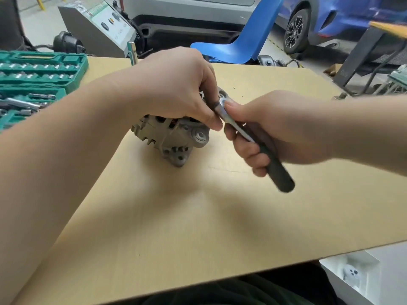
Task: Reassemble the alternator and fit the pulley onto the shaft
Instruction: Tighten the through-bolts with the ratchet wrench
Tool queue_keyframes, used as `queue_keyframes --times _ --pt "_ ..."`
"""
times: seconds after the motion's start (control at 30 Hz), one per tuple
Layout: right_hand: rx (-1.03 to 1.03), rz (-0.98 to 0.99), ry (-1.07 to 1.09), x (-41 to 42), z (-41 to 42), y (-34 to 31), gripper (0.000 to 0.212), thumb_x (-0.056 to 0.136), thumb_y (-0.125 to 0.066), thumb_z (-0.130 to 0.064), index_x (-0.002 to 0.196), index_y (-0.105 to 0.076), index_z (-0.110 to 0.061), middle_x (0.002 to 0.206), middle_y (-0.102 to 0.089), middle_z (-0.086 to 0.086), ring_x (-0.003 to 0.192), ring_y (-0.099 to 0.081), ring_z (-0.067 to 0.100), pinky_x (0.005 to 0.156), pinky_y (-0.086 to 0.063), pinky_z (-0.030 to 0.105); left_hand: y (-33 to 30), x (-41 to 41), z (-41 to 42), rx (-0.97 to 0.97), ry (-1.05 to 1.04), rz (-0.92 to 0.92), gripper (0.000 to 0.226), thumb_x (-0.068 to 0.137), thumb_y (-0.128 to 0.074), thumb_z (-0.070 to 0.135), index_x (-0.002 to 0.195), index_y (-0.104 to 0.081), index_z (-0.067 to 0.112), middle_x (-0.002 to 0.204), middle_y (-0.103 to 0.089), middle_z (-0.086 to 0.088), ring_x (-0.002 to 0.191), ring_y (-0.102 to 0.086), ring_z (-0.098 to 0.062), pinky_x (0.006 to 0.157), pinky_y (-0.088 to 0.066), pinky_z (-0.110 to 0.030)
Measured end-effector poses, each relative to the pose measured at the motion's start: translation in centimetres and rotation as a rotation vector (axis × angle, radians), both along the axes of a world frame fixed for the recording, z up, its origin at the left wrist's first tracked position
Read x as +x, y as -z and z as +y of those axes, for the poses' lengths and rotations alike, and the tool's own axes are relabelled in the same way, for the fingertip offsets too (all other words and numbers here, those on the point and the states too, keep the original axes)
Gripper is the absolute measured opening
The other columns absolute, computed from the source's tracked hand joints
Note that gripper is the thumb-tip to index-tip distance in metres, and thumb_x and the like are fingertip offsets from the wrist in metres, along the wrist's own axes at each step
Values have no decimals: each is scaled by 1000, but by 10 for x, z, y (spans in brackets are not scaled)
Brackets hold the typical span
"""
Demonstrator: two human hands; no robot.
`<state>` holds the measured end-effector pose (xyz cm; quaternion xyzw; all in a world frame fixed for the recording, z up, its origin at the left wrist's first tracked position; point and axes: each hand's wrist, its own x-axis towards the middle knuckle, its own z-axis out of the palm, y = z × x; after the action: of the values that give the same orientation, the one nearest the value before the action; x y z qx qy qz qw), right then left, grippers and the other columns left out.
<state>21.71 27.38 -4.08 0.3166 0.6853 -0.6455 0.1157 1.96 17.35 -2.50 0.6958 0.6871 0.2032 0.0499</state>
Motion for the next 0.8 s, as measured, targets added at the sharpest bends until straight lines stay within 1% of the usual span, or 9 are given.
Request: queue_keyframes --times 0.1,0.17,0.23,0.33,0.4,0.5,0.6,0.7,0.8 --pt "38 16 -27 -1 -2 3 52 103 -47 -64 89 -53 -14 59 -41 4 45 -35 21 45 -42 30 -2 0 -2 -13 37 -27 21 66 -92 60 77 -82 45 101 -72 24 102 -64 -13 90 -55 -52" --pt "316 -30 -160 -7 9 -12 56 101 -45 -66 90 -56 -12 60 -42 7 47 -35 22 45 -36 28 -4 -1 -2 -44 56 -29 19 69 -90 58 80 -83 45 104 -71 26 101 -65 -11 91 -55 -52" --pt "630 -107 -287 -15 15 -34 61 93 -45 -72 93 -65 -14 65 -52 7 52 -45 23 42 -39 29 -5 -1 -1 -74 60 -18 19 70 -87 60 81 -83 46 105 -70 27 100 -65 -9 90 -55 -51" --pt "774 -159 -364 -24 20 -51 58 91 -48 -71 89 -73 -19 67 -61 1 55 -57 15 46 -47 19 -4 -1 0 -59 45 -15 21 66 -83 68 80 -81 52 103 -70 29 100 -62 -9 88 -55 -49" --pt "617 -154 -287 -20 17 -43 59 98 -48 -67 90 -69 -12 68 -62 7 56 -59 20 54 -56 27 -2 -2 0 -22 40 -41 23 62 -84 71 78 -79 56 100 -70 29 99 -62 -9 86 -55 -49" --pt "75 -90 -38 -7 -6 -14 56 106 -43 -61 99 -56 -7 68 -60 14 58 -60 29 67 -61 48 -1 -3 1 17 63 -71 21 59 -87 69 73 -78 57 97 -71 29 96 -63 -8 83 -55 -48" --pt "-4 -49 1 -6 -11 -7 54 106 -41 -63 97 -52 -10 64 -58 10 54 -58 27 61 -59 43 -2 -7 1 19 97 -77 17 64 -91 60 73 -77 59 97 -71 31 95 -62 -4 82 -54 -41" --pt "366 -163 -199 -13 10 -29 59 103 -42 -68 92 -57 -12 63 -52 6 53 -50 24 55 -52 33 -2 -7 1 5 117 -74 16 70 -92 53 76 -78 58 99 -71 33 98 -59 3 81 -48 -33" --pt "789 -197 -412 -24 19 -54 65 84 -49 -76 96 -73 -16 70 -64 0 53 -56 12 52 -49 18 -4 -6 2 -42 103 -46 11 72 -89 56 79 -81 53 101 -71 33 100 -60 0 85 -48 -34"
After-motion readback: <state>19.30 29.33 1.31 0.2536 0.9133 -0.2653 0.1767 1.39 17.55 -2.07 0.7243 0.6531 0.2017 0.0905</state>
